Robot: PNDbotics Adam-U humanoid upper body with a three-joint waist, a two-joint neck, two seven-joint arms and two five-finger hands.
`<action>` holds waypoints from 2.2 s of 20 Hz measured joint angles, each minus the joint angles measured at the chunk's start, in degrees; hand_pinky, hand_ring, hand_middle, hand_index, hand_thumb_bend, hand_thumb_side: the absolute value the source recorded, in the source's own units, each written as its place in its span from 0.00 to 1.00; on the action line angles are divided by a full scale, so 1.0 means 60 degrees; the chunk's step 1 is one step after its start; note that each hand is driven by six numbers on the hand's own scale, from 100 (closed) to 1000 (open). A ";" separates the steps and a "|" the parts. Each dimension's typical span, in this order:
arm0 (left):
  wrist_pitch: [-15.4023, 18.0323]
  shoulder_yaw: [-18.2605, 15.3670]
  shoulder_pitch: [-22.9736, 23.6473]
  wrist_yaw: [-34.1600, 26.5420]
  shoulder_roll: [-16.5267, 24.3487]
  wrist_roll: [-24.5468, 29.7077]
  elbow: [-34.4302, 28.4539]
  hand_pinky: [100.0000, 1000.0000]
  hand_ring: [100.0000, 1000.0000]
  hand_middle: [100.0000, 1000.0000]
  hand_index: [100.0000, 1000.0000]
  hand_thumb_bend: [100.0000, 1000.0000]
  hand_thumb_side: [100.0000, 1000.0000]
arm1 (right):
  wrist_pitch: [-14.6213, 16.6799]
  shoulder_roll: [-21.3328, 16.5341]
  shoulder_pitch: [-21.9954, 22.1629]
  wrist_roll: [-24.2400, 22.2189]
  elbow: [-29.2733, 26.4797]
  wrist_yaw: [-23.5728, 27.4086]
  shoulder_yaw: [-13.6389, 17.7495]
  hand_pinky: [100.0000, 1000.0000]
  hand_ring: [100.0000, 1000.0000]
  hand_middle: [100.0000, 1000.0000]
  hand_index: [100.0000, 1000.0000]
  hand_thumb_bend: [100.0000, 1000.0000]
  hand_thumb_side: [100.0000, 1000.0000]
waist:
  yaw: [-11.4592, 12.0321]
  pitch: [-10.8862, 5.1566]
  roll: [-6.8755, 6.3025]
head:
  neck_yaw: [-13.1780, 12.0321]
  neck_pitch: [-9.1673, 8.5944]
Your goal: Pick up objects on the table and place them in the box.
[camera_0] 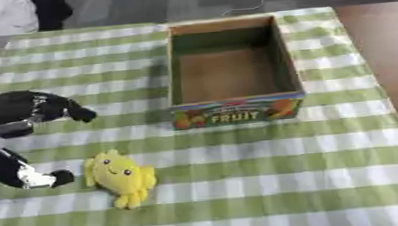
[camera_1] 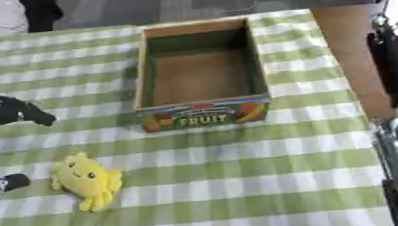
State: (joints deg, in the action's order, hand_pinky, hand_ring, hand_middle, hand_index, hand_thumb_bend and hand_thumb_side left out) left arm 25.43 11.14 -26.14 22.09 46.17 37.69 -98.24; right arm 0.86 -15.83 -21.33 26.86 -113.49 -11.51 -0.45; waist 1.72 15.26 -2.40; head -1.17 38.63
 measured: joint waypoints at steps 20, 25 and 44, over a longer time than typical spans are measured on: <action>-0.0217 0.0929 -0.0447 0.1065 -0.0572 0.0277 0.1467 0.87 0.85 0.85 0.97 0.40 0.40 | 0.0039 0.0005 0.0016 -0.0077 0.0000 0.0051 -0.0056 0.78 0.87 0.50 0.82 0.00 0.52 | -0.0142 0.0058 -0.0068 | -0.0114 -0.0126; -0.0040 0.1047 -0.0540 0.1577 -0.0739 0.0101 0.1772 0.87 0.85 0.84 0.94 0.39 0.39 | 0.0036 0.0007 0.0012 -0.0089 0.0000 0.0085 -0.0059 0.78 0.87 0.50 0.82 0.00 0.52 | -0.0160 0.0110 -0.0056 | -0.0129 -0.0126; 0.0043 0.1466 -0.0611 0.1993 -0.0991 0.0018 0.2022 0.85 0.82 0.76 0.88 0.33 0.38 | 0.0049 0.0074 -0.0012 -0.0103 0.0000 0.0128 -0.0059 0.78 0.88 0.50 0.83 0.00 0.52 | -0.0208 0.0124 -0.0049 | -0.0167 -0.0161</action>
State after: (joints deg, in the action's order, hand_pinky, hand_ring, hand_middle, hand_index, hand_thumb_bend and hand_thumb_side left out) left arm 25.69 19.94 -29.81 34.05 40.22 37.79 -86.11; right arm 1.16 -15.38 -21.40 26.24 -113.49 -10.74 -0.80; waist 0.48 16.01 -2.69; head -2.17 37.67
